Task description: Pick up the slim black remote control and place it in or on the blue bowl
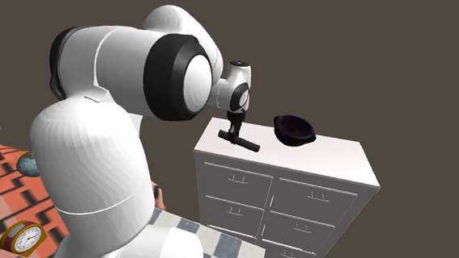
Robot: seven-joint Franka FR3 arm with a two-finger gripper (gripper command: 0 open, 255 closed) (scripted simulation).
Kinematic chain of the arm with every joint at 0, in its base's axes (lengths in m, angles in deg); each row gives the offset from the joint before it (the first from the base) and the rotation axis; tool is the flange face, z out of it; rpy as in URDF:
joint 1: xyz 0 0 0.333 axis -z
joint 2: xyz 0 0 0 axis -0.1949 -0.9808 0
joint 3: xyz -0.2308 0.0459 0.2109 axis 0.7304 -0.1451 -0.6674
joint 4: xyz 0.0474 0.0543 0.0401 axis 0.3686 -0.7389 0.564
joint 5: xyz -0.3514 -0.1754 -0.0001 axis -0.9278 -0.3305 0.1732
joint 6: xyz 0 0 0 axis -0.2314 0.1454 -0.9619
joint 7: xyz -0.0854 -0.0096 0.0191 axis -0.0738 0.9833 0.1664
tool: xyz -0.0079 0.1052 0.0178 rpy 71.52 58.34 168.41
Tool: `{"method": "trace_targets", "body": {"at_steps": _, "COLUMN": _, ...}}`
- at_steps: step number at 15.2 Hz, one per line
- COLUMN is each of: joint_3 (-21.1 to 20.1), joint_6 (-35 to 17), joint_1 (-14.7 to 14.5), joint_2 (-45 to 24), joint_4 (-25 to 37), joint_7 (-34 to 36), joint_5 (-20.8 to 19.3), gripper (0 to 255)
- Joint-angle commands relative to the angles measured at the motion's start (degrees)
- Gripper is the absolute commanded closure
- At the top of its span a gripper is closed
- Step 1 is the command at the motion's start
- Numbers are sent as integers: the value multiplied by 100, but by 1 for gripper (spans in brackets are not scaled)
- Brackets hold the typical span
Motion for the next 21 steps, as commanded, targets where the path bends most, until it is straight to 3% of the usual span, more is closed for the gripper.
{"method": "trace_targets", "body": {"at_steps": 1, "joint_3": 0, "joint_6": 152, "joint_1": -17, "joint_2": 87, "joint_4": 69, "joint_7": 54, "joint_5": -49, "gripper": 255}}
{"method": "trace_targets", "body": {"at_steps": 21, "joint_3": 4, "joint_6": 1624, "joint_1": -49, "joint_2": 739, "joint_4": 925, "joint_7": 270, "joint_5": -336, "gripper": 255}}
